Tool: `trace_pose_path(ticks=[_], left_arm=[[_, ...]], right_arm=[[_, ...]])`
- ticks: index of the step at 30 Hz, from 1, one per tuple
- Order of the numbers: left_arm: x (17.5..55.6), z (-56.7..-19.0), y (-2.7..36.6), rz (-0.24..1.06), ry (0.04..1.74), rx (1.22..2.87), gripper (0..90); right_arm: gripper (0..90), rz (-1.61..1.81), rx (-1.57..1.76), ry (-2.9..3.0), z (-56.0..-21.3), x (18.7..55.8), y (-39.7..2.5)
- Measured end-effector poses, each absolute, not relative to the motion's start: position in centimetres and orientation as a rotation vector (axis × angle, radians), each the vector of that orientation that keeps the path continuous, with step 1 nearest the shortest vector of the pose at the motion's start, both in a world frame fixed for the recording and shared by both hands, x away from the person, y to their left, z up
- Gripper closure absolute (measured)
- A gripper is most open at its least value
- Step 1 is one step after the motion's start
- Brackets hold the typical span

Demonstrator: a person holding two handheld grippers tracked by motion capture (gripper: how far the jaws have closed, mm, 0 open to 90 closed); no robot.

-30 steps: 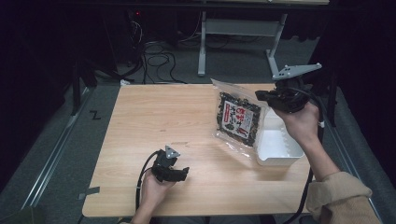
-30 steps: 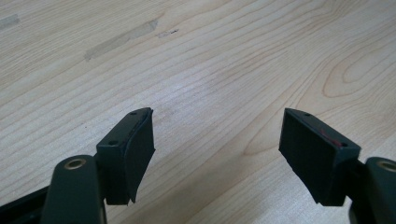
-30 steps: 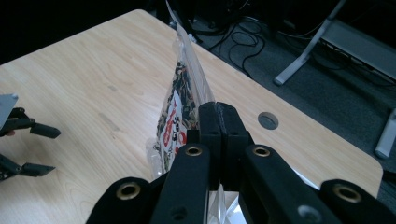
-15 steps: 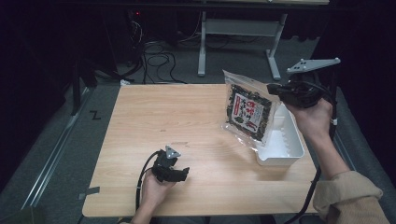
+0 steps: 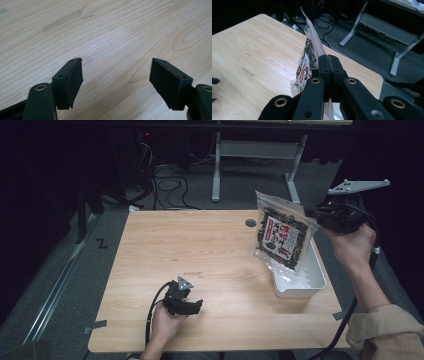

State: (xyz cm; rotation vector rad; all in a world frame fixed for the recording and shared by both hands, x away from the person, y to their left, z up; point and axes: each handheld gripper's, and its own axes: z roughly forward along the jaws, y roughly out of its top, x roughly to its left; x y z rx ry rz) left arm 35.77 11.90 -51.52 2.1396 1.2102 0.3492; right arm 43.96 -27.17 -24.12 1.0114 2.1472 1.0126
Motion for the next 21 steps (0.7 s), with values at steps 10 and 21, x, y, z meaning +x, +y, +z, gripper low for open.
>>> trace_pose_path(ticks=[10, 21], left_arm=[[35.8, -51.6, 11.9, 0.353, 1.211, 2.147, 27.4], [35.8, -51.6, 11.8, 0.353, 1.211, 2.151, 27.4]], right_arm=[[90.0, 0.993, 1.058, 2.105, -24.4, 43.8, -29.3], [90.0, 1.015, 1.089, 2.050, -24.5, 43.3, -31.9]])
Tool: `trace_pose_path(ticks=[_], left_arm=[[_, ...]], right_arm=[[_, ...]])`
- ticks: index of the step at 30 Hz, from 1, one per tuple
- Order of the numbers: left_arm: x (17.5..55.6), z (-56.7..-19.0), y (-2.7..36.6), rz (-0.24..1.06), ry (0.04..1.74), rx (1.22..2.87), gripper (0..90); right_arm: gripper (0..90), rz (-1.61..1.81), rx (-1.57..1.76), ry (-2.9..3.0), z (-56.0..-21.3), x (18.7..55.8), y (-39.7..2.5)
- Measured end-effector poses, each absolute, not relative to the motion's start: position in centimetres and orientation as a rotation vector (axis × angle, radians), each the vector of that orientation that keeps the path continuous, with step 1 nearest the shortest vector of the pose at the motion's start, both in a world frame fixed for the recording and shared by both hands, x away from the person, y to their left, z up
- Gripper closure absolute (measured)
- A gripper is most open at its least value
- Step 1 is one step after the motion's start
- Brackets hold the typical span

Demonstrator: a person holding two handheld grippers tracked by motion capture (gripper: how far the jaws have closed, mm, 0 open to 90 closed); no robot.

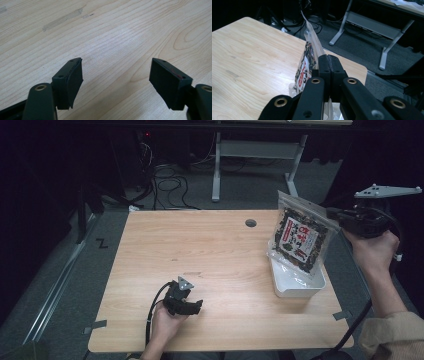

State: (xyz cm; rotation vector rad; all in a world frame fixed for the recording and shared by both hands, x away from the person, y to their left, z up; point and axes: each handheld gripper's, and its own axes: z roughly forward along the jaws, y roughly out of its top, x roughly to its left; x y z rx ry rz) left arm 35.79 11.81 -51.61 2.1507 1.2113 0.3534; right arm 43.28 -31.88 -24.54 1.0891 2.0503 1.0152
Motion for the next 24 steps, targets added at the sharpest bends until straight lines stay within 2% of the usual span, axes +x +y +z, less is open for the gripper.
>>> trace_pose_path(ticks=[24], left_arm=[[35.8, -51.6, 11.8, 0.357, 1.208, 2.154, 27.4]], right_arm=[[90.0, 0.997, 1.157, 1.980, -25.1, 43.1, -34.2]])
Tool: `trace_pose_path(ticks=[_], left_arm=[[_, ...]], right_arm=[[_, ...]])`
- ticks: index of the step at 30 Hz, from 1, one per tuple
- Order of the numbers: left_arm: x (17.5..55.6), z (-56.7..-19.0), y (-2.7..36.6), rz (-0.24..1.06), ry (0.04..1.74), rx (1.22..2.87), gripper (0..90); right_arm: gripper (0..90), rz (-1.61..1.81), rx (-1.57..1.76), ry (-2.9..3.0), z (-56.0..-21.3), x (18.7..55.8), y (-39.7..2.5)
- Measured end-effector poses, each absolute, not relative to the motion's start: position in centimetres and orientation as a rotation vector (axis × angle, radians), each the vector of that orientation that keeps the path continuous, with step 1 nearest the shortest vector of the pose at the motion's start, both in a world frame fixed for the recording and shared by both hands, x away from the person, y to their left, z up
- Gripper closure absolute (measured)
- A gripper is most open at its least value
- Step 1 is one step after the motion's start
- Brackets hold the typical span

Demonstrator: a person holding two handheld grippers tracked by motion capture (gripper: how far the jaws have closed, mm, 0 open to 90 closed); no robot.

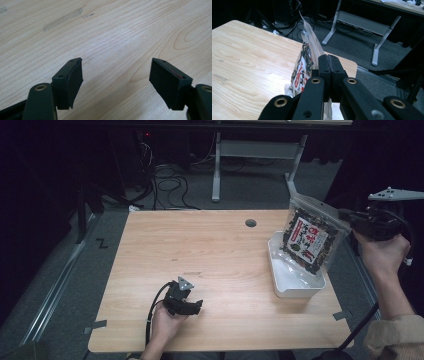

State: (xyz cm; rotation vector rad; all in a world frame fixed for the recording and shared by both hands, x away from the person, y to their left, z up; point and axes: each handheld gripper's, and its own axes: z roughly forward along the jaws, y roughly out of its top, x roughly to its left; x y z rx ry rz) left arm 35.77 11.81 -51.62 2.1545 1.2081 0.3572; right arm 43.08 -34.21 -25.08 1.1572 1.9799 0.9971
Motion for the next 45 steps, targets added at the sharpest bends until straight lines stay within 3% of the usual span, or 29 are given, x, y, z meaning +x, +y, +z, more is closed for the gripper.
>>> trace_pose_path(ticks=[45], left_arm=[[35.7, -51.7, 11.7, 0.360, 1.207, 2.155, 27.4]], right_arm=[[87.3, 0.977, 1.183, 2.070, -30.6, 43.3, -34.3]])
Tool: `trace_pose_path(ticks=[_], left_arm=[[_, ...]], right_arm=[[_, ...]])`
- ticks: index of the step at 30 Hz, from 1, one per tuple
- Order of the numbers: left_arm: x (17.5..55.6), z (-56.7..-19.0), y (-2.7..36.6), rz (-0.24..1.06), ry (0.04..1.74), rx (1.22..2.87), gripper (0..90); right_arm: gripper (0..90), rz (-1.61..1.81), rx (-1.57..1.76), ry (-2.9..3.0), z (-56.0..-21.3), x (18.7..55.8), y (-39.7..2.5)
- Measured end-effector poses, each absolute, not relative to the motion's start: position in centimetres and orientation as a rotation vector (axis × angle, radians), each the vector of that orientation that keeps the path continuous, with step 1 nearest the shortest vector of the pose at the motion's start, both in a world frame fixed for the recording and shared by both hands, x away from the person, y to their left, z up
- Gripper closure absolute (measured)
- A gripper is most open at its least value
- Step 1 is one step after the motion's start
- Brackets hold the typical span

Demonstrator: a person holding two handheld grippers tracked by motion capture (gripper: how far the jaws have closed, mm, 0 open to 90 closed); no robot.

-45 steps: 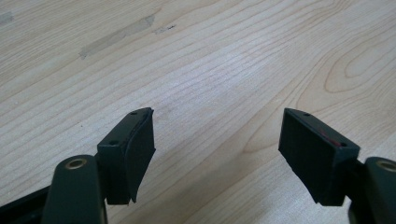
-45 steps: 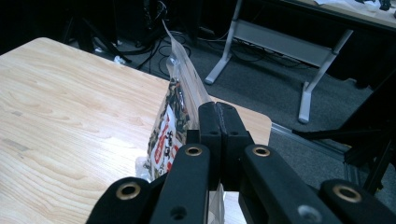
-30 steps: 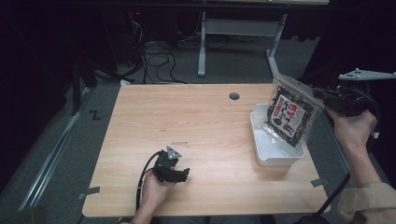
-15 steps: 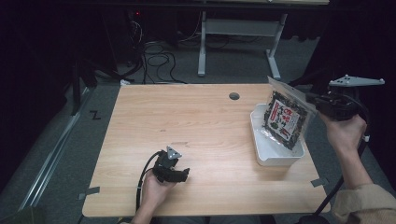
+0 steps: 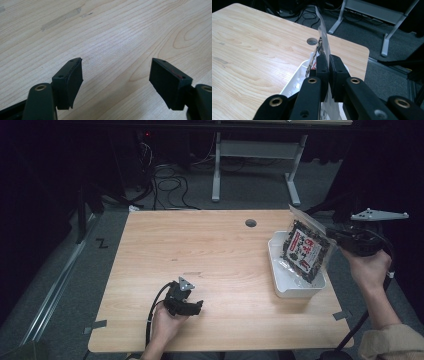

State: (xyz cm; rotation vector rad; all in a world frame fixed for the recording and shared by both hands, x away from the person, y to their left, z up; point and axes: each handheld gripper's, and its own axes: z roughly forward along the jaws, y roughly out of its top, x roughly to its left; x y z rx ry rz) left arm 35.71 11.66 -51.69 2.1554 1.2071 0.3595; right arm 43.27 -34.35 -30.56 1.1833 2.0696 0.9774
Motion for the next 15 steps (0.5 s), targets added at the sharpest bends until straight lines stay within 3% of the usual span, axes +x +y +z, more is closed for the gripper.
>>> trace_pose_path(ticks=[8, 15], left_arm=[[35.72, -51.71, 11.64, 0.360, 1.208, 2.157, 27.4], [35.73, -51.71, 11.66, 0.360, 1.208, 2.157, 27.4]], right_arm=[[82.4, 0.979, 1.183, 2.065, -30.78, 43.17, -34.42], [68.5, 0.960, 1.210, 2.051, -31.18, 43.36, -34.97]])
